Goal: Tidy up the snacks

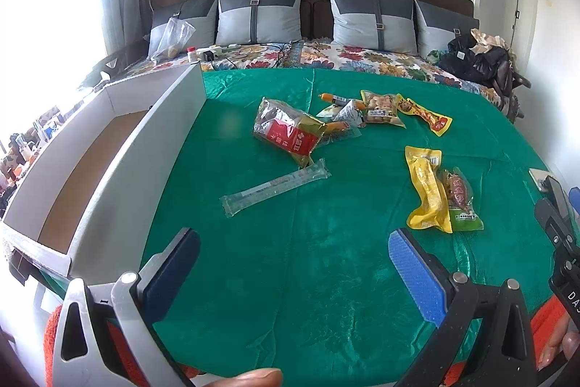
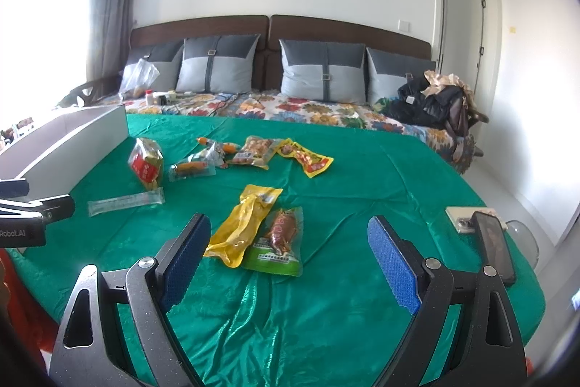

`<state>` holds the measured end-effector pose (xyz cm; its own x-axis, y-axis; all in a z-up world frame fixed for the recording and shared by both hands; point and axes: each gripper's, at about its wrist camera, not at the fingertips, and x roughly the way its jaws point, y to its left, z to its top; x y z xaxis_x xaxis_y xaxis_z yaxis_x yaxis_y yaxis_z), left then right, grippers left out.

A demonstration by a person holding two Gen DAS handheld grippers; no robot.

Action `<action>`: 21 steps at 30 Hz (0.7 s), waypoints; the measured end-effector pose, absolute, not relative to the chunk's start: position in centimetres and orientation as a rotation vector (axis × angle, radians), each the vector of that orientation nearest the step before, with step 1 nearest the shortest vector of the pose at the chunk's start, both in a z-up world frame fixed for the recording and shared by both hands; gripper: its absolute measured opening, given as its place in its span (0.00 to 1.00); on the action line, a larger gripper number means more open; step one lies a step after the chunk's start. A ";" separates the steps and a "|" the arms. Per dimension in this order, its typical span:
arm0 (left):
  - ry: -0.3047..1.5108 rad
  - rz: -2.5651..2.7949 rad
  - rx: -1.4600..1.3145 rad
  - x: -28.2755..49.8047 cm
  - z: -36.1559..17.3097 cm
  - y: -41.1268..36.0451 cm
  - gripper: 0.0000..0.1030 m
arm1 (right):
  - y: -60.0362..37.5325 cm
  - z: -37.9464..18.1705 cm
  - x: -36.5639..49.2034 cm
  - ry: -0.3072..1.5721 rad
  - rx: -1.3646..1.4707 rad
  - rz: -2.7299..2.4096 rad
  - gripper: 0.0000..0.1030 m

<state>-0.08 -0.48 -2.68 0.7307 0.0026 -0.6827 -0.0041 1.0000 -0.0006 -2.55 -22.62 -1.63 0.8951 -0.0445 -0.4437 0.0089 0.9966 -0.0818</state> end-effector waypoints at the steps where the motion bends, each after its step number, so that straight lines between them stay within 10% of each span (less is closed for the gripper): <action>1: 0.751 0.003 -0.002 -0.1 -2.7 -0.5 1.00 | -22.5 -1.8 -2.6 0.460 -0.081 -0.028 0.88; 21: 0.750 0.004 0.026 -0.2 -2.9 -0.8 1.00 | -22.2 -2.4 -2.4 0.474 -0.083 -0.030 0.88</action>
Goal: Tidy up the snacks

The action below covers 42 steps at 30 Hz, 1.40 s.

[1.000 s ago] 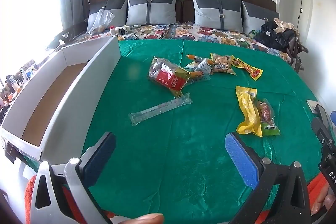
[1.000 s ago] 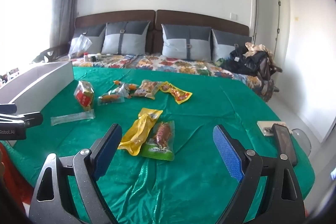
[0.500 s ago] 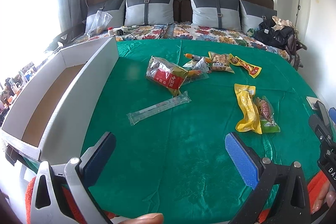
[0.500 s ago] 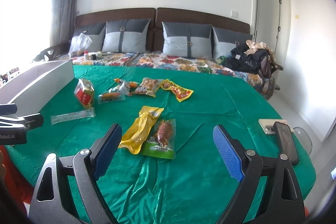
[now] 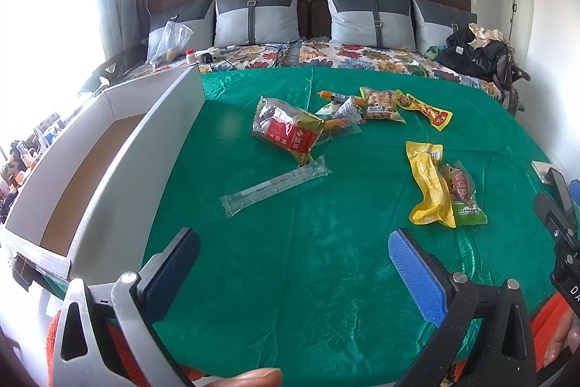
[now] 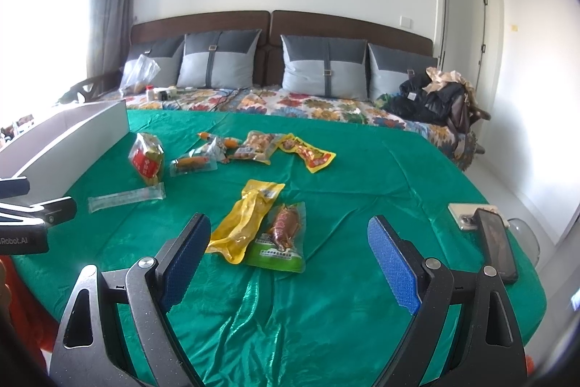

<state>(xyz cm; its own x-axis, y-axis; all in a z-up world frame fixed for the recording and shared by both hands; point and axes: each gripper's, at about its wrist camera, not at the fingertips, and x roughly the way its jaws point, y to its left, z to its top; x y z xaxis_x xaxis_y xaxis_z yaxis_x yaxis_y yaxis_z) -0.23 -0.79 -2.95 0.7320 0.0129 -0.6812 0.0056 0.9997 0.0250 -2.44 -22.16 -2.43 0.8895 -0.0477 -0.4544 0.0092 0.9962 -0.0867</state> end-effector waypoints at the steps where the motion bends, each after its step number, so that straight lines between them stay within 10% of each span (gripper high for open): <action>1: 0.751 0.003 0.027 -0.2 -3.0 -0.8 1.00 | -22.0 -2.5 -2.5 0.474 -0.084 -0.029 0.88; 42: 0.804 -0.108 0.041 -0.8 -1.1 -2.7 1.00 | -22.5 -3.4 -1.6 0.518 -0.062 -0.029 0.88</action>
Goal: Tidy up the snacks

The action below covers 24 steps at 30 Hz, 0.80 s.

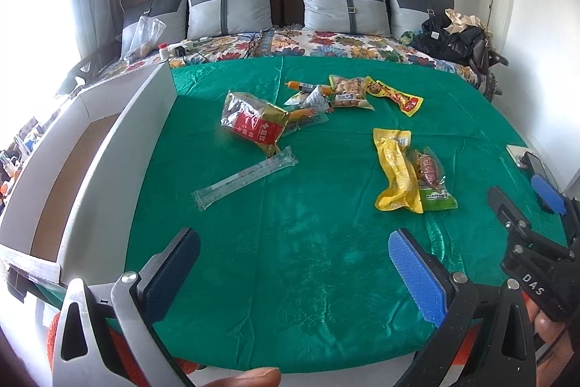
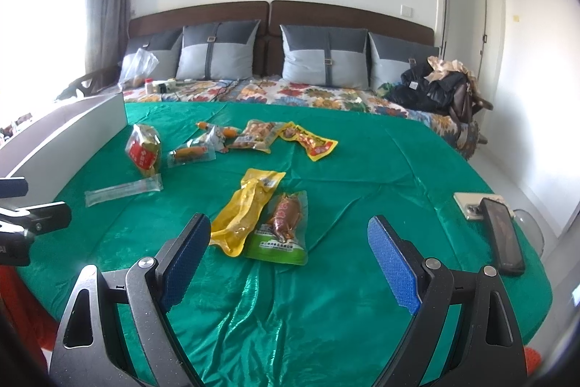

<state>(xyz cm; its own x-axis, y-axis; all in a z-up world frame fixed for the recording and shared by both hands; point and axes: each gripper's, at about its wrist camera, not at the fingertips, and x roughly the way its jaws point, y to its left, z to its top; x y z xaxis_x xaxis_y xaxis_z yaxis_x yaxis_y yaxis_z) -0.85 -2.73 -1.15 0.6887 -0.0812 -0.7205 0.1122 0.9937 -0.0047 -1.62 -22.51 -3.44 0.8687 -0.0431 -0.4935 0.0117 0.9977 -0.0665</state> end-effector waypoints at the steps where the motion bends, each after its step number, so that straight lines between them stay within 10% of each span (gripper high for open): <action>1: 0.796 -0.112 0.051 -1.1 -0.7 -3.0 1.00 | -22.6 -3.5 -1.6 0.519 -0.059 -0.030 0.88; 24: 0.773 -0.160 0.121 -2.6 2.7 -5.1 1.00 | -22.8 -3.8 -1.1 0.535 -0.054 -0.034 0.88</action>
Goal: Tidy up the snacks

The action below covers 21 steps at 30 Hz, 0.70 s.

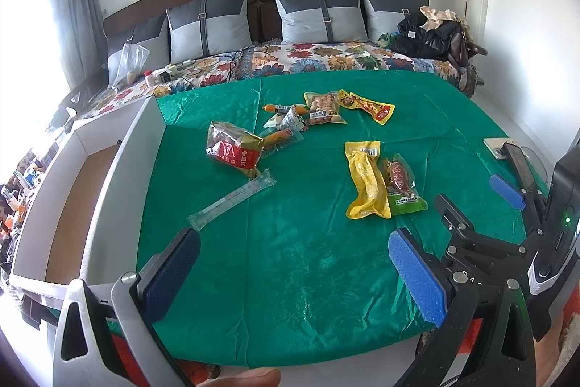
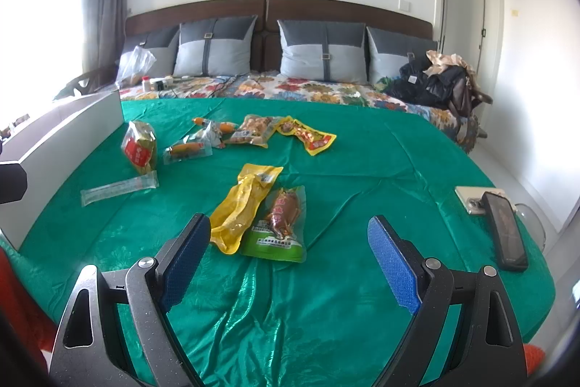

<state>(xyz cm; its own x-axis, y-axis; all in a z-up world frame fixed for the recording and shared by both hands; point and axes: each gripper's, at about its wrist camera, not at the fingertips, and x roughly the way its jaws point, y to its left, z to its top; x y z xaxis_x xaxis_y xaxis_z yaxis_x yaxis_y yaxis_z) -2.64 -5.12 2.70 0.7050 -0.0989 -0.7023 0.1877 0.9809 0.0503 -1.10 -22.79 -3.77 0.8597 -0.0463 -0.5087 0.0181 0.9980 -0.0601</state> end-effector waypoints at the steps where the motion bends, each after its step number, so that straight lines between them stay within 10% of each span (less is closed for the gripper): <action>1: 0.777 -0.159 0.121 -2.6 2.6 -5.1 1.00 | -22.8 -3.8 -1.1 0.536 -0.054 -0.034 0.88; 21: 0.808 -0.154 0.130 -2.0 1.3 -5.3 1.00 | -22.7 -4.2 -0.9 0.544 -0.050 -0.033 0.88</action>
<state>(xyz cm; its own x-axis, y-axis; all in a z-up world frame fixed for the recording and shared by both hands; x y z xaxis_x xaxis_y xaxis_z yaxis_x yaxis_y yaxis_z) -1.97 -5.32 1.31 0.6812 -0.0869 -0.7269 0.1862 0.9809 0.0571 -0.88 -22.65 -4.24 0.8549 -0.0449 -0.5168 0.0184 0.9982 -0.0563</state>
